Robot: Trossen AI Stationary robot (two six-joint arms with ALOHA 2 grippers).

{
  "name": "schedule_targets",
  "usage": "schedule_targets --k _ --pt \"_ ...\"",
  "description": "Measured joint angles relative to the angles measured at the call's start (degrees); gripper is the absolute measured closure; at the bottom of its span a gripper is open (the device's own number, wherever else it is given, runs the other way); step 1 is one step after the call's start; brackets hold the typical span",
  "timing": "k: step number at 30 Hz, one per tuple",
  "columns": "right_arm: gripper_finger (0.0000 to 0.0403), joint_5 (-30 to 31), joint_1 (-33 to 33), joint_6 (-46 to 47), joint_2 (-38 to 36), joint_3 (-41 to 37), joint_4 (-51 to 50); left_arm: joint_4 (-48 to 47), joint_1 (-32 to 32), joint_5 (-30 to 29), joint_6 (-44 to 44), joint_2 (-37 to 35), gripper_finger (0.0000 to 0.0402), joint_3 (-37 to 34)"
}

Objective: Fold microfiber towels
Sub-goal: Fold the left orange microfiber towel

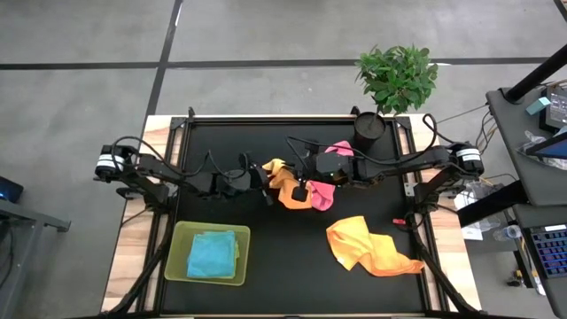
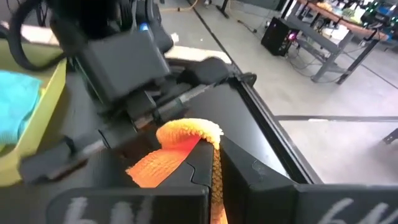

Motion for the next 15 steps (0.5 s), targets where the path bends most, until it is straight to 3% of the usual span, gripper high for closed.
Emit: schedule_targets --k 8,15 --pt "0.0394 0.0 -0.1 0.0 0.1 -1.7 -1.0 0.0 0.0 5.0 3.4 0.0 0.0401 0.0" --pt "0.0394 0.0 -0.1 0.9 0.1 -2.4 -0.8 0.1 0.0 5.3 4.5 0.0 0.0401 0.0"
